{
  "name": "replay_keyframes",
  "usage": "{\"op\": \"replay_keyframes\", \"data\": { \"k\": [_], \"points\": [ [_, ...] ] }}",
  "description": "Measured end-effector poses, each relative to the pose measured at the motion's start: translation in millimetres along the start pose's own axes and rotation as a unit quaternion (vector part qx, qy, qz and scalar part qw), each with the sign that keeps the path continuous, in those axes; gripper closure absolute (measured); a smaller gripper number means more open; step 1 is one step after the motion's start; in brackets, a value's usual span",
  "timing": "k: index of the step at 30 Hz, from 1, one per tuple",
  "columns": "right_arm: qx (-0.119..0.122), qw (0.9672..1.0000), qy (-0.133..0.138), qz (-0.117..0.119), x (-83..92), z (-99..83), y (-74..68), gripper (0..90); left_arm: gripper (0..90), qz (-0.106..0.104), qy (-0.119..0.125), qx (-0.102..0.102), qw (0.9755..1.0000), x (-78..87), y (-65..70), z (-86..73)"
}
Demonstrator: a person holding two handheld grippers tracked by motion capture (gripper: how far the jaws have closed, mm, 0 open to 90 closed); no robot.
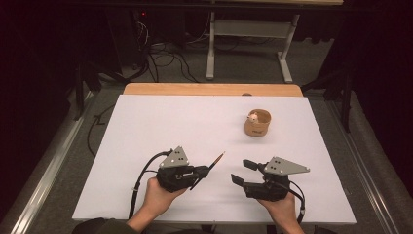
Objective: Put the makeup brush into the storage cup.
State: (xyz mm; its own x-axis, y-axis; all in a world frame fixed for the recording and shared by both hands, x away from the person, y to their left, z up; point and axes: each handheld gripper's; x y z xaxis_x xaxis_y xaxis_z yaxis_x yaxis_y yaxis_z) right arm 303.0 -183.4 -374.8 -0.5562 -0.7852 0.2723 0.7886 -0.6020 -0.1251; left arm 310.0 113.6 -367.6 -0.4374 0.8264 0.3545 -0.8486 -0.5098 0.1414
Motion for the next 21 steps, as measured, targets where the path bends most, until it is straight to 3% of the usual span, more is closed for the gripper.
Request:
{"op": "replay_keyframes", "data": {
  "k": [21],
  "points": [
    [-0.024,0.9983,0.012,0.051,-17.9,8.3,-3.5,50.0,82.9,-0.004,0.001,-0.02,0.9998,-7.7,9.4,1.9]
  ]
}}
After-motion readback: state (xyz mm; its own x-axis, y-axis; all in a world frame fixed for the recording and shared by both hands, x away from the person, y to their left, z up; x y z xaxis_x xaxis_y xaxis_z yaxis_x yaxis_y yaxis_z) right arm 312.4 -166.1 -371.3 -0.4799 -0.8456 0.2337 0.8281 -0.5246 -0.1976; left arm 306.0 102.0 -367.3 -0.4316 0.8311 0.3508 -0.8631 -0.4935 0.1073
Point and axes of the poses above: each handheld gripper's, and its own axes: x roughly backward along the jaws, z roughly out of its top, y roughly to its right, and after that the axes turned 8 degrees about y, right-handed
